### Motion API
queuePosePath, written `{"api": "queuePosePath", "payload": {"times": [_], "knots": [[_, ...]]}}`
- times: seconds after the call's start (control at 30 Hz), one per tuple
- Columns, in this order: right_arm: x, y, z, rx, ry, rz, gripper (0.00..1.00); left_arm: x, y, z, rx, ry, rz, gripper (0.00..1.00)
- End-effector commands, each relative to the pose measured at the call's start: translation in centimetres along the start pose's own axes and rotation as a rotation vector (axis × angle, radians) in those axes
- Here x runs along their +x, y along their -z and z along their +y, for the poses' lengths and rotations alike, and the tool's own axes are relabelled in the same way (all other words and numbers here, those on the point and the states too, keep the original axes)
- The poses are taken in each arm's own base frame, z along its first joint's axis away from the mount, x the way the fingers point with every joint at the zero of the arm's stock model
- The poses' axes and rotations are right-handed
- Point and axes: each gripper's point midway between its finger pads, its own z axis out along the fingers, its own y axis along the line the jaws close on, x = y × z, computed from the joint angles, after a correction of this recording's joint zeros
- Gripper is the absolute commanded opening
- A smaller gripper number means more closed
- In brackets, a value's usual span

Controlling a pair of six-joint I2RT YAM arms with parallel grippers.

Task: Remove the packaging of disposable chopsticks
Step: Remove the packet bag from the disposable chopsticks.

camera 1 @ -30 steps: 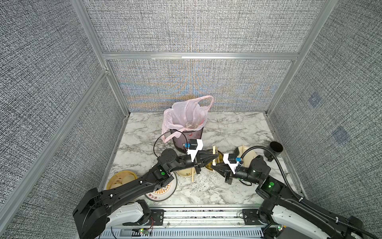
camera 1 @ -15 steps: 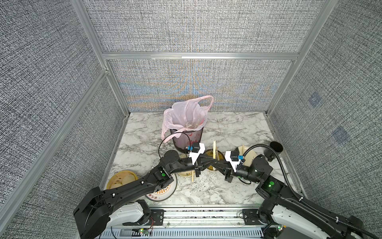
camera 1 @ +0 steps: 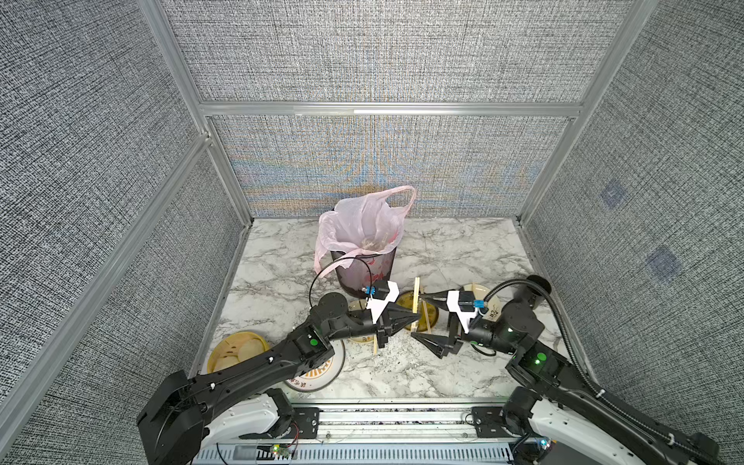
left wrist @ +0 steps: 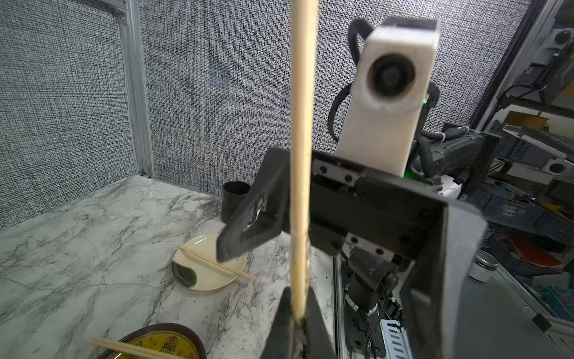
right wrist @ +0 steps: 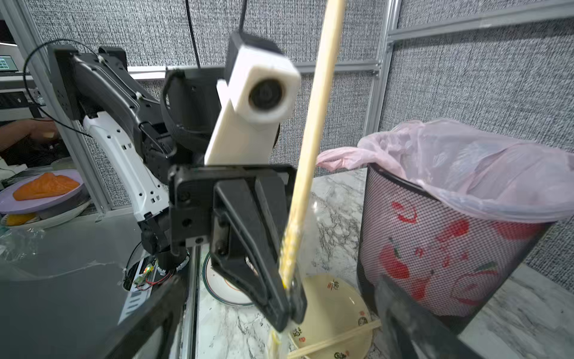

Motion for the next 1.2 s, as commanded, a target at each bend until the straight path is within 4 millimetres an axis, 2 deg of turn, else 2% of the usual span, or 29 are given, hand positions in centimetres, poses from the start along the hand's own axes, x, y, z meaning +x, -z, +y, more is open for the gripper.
{"api": "queuePosePath", "payload": {"times": [0.0, 0.13, 0.17, 0.37, 0.53, 0.6, 0.7, 0.73, 0.83, 0.93, 1.17], "knots": [[-1.5, 0.1, -0.4, 0.009, -0.023, -0.011, 0.97, 0.4, 0.1, -0.7, 0.046, -0.028, 0.008, 0.0], [-2.3, -0.6, -1.5, 0.018, -0.061, -0.004, 0.82, 0.8, 0.2, -1.5, 0.086, -0.035, 0.016, 0.0], [-2.4, -0.7, -1.5, 0.006, -0.064, -0.002, 0.73, 0.8, 0.3, -1.4, 0.081, -0.035, 0.018, 0.0], [-2.8, -1.7, -0.7, -0.077, -0.077, 0.009, 0.45, 0.8, 0.8, -1.8, 0.081, -0.042, 0.03, 0.0], [-3.1, -1.9, -0.6, -0.091, -0.08, 0.009, 0.43, 1.6, 0.7, -1.7, 0.084, -0.028, 0.056, 0.0], [-3.1, -1.9, -0.5, -0.104, -0.08, 0.007, 0.39, 1.9, 0.6, -1.6, 0.083, -0.026, 0.066, 0.0], [-2.9, -1.9, -0.5, -0.102, -0.084, 0.014, 0.26, 1.9, 0.5, -1.6, 0.09, -0.024, 0.068, 0.0], [-2.8, -1.9, -0.5, -0.101, -0.083, 0.018, 0.17, 1.8, 0.5, -1.6, 0.088, -0.024, 0.064, 0.0], [-2.5, -1.9, -0.6, -0.096, -0.081, 0.022, 0.02, 1.7, 0.5, -1.5, 0.081, -0.022, 0.063, 0.0], [-2.6, -1.8, -0.7, -0.083, -0.076, 0.015, 0.0, 1.9, 0.5, -1.2, 0.064, -0.017, 0.069, 0.0], [-3.4, -1.5, -1.1, -0.053, -0.059, -0.009, 0.0, 4.6, -0.1, -0.2, 0.043, 0.067, 0.133, 0.11]]}}
